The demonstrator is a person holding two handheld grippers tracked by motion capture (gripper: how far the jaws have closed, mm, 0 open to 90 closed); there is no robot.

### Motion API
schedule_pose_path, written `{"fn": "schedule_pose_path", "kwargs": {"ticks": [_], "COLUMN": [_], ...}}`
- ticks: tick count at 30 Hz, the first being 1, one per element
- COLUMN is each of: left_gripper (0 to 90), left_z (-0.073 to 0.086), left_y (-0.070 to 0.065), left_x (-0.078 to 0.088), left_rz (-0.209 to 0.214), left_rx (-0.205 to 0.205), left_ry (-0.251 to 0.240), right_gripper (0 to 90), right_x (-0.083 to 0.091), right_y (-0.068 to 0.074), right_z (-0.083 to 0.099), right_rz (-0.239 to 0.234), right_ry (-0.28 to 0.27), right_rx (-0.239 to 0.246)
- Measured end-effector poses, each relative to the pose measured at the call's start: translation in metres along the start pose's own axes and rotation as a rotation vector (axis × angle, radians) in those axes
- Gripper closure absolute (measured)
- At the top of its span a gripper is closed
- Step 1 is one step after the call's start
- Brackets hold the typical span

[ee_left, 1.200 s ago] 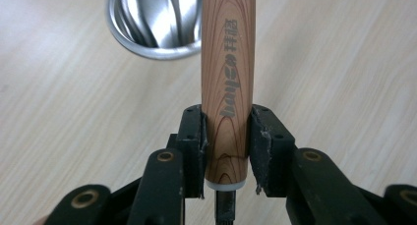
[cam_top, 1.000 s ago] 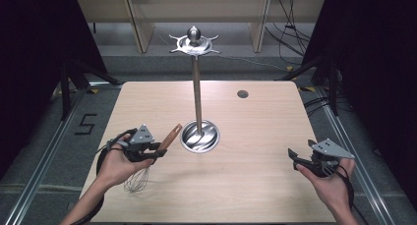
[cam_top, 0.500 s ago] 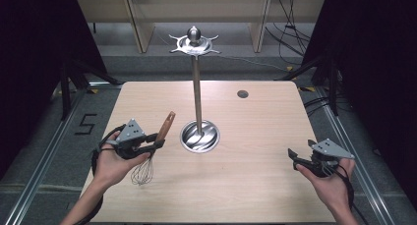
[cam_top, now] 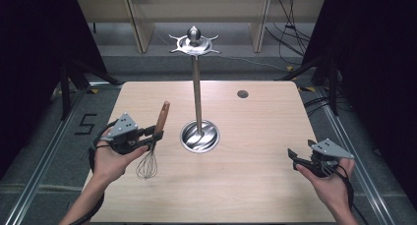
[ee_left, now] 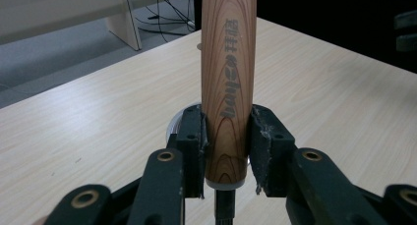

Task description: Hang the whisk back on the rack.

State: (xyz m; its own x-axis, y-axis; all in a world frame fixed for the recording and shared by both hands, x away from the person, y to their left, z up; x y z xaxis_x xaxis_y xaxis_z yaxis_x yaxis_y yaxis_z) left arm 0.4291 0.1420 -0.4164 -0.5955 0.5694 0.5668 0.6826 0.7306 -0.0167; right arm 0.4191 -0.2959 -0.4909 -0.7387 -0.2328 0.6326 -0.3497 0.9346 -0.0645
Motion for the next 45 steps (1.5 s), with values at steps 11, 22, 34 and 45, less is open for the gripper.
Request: {"fn": "schedule_pose_path", "kwargs": {"ticks": [11, 22, 34, 45], "left_gripper": [68.1, 68.2, 68.2, 68.2], "left_z": [-0.013, -0.022, -0.037, -0.049], "left_y": [-0.001, -0.001, 0.003, 0.006], "left_x": [0.004, 0.006, 0.012, 0.016], "left_rz": [-0.005, -0.008, -0.017, -0.019], "left_rx": [0.022, 0.021, 0.024, 0.025], "left_ry": [-0.039, -0.067, -0.099, -0.121], "right_gripper": [23.8, 23.5, 23.5, 23.5], "right_x": [0.0, -0.001, 0.0, -0.001], "right_y": [-0.001, -0.002, -0.002, -0.002], "right_z": [0.0, 0.0, 0.0, 0.0], "right_rz": [0.001, 0.002, 0.003, 0.003], "right_ry": [-0.002, -0.001, -0.003, -0.002], "right_rx": [0.015, 0.015, 0.017, 0.018]}}
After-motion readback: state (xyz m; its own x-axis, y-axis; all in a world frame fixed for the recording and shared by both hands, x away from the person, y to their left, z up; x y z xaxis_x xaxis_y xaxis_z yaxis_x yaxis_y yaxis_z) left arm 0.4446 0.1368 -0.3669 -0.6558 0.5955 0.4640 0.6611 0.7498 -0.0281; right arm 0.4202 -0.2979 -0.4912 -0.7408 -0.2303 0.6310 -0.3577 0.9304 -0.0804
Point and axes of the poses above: each handheld gripper's, and its own axes: x roughly backward along the jaws, z roughly out of its underside, y roughly to its left, the point moved 10 cm from there along -x, roughly forward along the jaws, and after that the axes turned 10 degrees about y, right-handed, at the moved point
